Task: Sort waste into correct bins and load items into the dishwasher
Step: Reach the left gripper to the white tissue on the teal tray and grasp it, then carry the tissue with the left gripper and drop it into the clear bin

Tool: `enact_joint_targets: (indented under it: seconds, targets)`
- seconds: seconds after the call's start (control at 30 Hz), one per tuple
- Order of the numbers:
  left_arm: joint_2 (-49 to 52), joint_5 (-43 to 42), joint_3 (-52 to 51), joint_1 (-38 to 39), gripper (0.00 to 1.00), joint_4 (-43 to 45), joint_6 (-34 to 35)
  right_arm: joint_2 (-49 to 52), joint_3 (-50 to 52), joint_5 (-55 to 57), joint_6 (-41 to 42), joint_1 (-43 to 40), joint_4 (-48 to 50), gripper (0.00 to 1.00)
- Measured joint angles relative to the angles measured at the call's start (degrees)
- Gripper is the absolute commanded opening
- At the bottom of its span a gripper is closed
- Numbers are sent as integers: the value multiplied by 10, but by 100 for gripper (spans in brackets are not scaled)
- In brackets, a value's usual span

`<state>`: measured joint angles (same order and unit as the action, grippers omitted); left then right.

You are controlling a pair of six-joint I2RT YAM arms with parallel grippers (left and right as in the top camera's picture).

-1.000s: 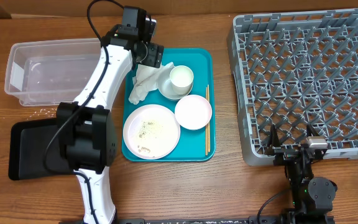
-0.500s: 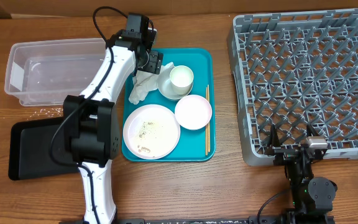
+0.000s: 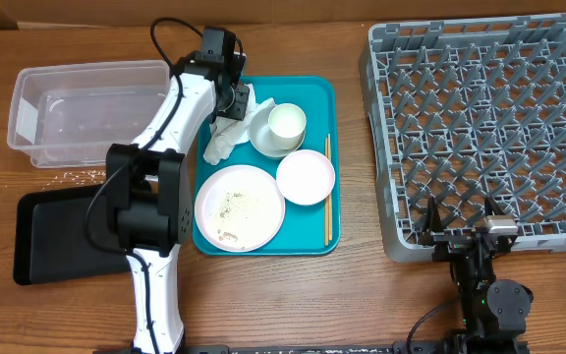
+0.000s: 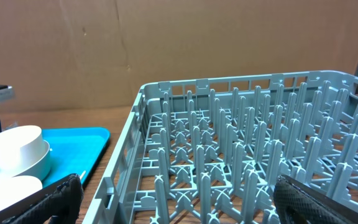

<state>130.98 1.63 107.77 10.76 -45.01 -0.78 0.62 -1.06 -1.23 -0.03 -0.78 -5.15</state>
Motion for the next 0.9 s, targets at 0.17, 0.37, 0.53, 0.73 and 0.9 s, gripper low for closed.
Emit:
enact_joint_targets:
  seconds: [0.17, 0.37, 0.53, 0.73, 0.9]
  targets:
    - [0, 0, 38, 0, 10, -30, 3, 0, 0, 0, 0, 0, 0, 100]
    - [0, 2, 63, 0, 4, -55, 4, 0, 0, 0, 0, 0, 0, 100]
    - [0, 2, 79, 0, 4, -77, 13, 0, 0, 0, 0, 0, 0, 100]
    - [0, 1, 132, 0, 4, -134, 46, 0, 0, 0, 0, 0, 0, 100]
    - [-5, 2, 200, 0, 4, -206, 80, 0, 0, 0, 0, 0, 0, 100]
